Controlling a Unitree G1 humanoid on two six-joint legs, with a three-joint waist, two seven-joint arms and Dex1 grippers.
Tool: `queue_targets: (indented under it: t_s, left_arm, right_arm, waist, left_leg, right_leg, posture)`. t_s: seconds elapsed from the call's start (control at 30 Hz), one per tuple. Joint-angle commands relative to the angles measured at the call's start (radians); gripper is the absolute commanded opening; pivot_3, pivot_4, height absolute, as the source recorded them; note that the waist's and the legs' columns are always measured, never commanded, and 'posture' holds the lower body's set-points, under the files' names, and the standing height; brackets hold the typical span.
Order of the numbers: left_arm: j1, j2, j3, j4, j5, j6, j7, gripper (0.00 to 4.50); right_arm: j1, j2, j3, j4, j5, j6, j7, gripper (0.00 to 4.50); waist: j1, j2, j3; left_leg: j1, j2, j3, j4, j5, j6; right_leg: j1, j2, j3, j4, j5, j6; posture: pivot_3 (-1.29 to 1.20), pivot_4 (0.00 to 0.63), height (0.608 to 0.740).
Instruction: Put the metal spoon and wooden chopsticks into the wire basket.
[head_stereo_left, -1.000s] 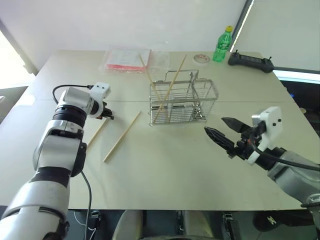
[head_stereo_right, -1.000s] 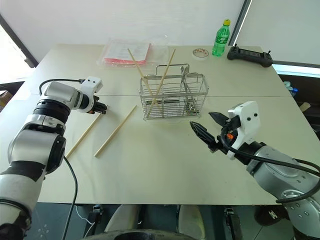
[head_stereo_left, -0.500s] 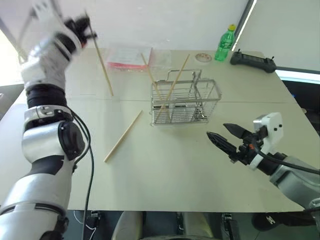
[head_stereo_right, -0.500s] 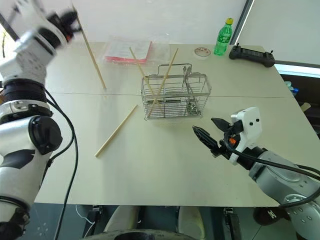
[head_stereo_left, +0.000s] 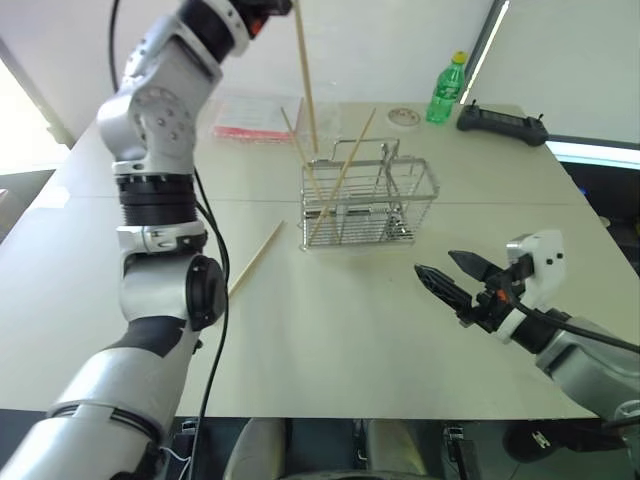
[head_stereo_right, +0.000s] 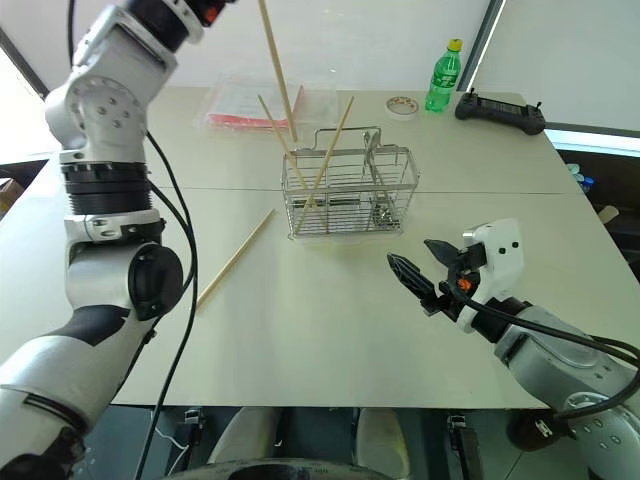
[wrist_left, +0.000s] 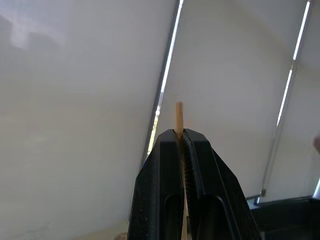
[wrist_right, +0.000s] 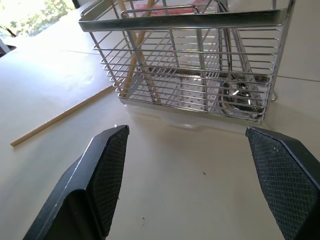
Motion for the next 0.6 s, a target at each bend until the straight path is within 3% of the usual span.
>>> queue_targets:
  t_s: [0.03, 0.33, 0.43, 0.6]
  left_arm:
    - [0.008, 0.004, -0.034, -0.035, 0.003, -0.023, -0.033, 0.07]
    - [0.102, -0.021, -0.135, -0.080, 0.046, -0.081, -0.094, 0.07]
    - [0.190, -0.065, -0.184, -0.162, 0.048, -0.077, -0.099, 1.05]
    - [0.205, -0.077, -0.176, -0.199, 0.031, -0.044, -0.070, 3.62]
  right_arm:
    - [0.021, 0.010, -0.037, -0.055, 0.004, -0.033, -0.021, 3.86]
    - [0.080, 0.020, -0.068, -0.089, 0.009, -0.073, -0.056, 3.86]
    - [0.082, 0.022, -0.071, -0.094, 0.012, -0.089, -0.064, 3.86]
    - [0.081, 0.008, -0.075, -0.093, 0.020, -0.094, -0.058, 3.86]
  waist:
    - [0.000, 0.000, 0.000]
    - [0.004, 0.001, 0.000]
    - [0.004, 0.001, -0.001]
    - [0.002, 0.001, -0.001]
  left_leg:
    - [0.000, 0.000, 0.000, 0.000, 0.000, 0.000]
    - [-0.001, 0.000, 0.000, 0.000, 0.000, 0.000]
    - [0.000, 0.001, 0.000, 0.000, 0.000, 0.000]
    - [-0.001, 0.000, 0.000, 0.000, 0.000, 0.000]
  right_leg:
    - [0.000, 0.000, 0.000, 0.000, 0.000, 0.000]
    - [0.000, 0.000, 0.000, 0.000, 0.000, 0.000]
    - [0.000, 0.000, 0.000, 0.000, 0.000, -0.001]
    - [0.000, 0.000, 0.000, -0.001, 0.000, -0.001]
  posture:
    - [0.00, 0.150, 0.734]
    - [0.00, 0.150, 0.734]
    - [0.00, 0.150, 0.734]
    - [0.00, 0.150, 0.734]
